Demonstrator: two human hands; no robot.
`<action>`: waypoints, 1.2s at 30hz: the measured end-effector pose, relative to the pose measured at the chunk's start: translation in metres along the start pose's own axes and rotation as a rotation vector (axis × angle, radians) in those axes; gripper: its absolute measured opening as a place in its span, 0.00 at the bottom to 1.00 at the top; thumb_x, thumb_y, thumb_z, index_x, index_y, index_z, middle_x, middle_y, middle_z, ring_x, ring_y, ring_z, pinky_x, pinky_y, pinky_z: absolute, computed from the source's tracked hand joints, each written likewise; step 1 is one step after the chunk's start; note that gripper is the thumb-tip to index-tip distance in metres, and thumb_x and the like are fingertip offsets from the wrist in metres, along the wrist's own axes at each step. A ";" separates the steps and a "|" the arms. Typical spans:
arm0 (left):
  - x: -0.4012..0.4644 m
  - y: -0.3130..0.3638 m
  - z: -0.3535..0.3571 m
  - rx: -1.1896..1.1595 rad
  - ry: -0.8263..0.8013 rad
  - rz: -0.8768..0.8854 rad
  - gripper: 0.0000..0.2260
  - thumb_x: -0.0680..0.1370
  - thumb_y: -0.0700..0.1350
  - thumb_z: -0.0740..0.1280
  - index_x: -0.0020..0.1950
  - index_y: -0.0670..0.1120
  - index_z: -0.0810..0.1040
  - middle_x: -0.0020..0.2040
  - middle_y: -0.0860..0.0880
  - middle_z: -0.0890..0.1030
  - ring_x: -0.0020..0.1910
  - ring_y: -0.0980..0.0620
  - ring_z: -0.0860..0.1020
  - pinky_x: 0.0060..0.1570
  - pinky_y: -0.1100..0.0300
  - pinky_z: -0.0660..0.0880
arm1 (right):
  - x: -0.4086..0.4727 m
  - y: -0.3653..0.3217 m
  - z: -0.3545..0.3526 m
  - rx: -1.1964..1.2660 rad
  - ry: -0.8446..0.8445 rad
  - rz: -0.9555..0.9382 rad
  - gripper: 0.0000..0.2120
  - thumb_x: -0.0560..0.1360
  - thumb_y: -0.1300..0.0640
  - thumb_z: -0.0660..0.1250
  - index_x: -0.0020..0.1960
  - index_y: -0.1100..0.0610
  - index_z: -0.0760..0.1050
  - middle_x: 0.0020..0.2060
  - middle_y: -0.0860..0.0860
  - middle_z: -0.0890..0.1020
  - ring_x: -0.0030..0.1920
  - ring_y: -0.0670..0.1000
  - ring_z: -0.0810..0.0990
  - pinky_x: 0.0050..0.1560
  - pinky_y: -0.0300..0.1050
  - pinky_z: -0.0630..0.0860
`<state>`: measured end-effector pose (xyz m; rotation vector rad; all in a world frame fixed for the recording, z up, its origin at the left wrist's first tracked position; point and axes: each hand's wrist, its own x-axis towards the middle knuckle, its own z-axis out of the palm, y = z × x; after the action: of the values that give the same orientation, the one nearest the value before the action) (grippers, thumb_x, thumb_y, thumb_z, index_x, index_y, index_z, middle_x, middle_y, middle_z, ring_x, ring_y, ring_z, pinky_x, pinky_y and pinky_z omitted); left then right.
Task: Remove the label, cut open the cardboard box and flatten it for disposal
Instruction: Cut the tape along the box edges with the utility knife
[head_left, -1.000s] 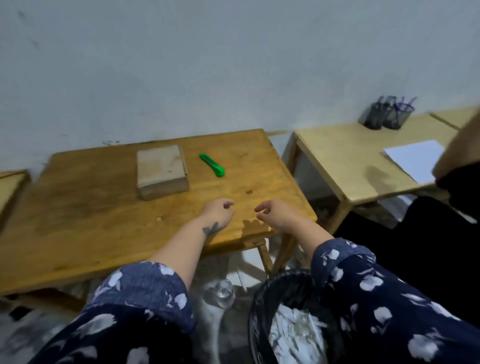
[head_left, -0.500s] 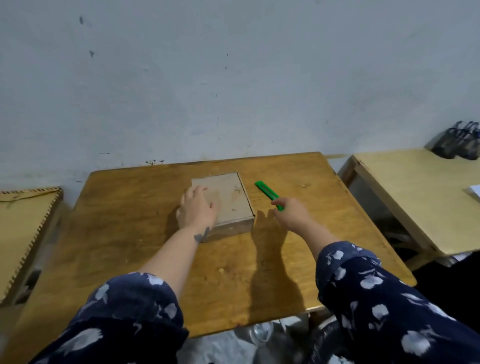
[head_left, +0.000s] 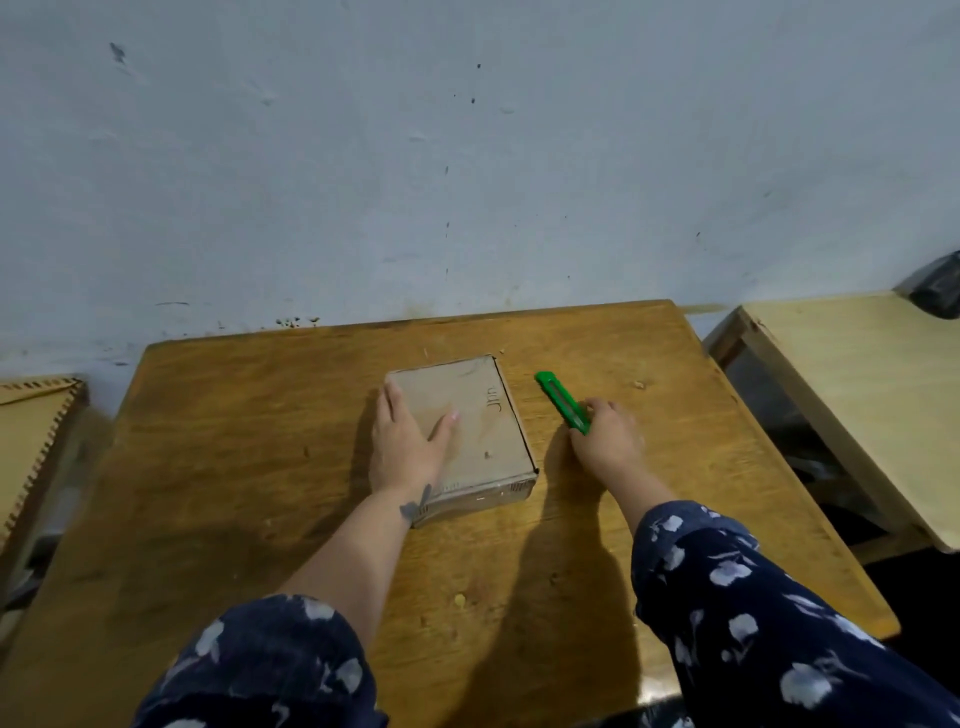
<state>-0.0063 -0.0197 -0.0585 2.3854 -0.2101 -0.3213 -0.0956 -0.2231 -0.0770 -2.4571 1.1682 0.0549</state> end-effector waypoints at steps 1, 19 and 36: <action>0.001 0.000 0.000 0.003 -0.001 0.004 0.41 0.76 0.61 0.62 0.78 0.48 0.41 0.79 0.48 0.47 0.76 0.43 0.54 0.66 0.46 0.66 | 0.001 -0.003 0.002 0.022 -0.023 0.007 0.24 0.75 0.55 0.66 0.69 0.56 0.67 0.62 0.56 0.73 0.61 0.58 0.73 0.59 0.53 0.74; -0.009 -0.002 -0.002 -0.036 -0.023 -0.038 0.42 0.76 0.60 0.64 0.78 0.50 0.40 0.79 0.49 0.49 0.76 0.42 0.56 0.66 0.46 0.66 | -0.029 -0.041 -0.069 1.549 -0.663 0.027 0.22 0.81 0.67 0.51 0.74 0.56 0.58 0.41 0.54 0.72 0.35 0.49 0.70 0.40 0.45 0.75; -0.034 -0.016 0.001 -0.036 -0.042 -0.056 0.43 0.74 0.61 0.65 0.78 0.51 0.41 0.79 0.49 0.51 0.75 0.43 0.57 0.69 0.44 0.64 | -0.047 -0.042 -0.067 1.423 -0.381 -0.012 0.16 0.81 0.53 0.57 0.67 0.52 0.69 0.42 0.51 0.82 0.32 0.46 0.71 0.38 0.42 0.70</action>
<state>-0.0380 -0.0006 -0.0649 2.3532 -0.1557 -0.3985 -0.1043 -0.1908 0.0088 -1.1102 0.6064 -0.2258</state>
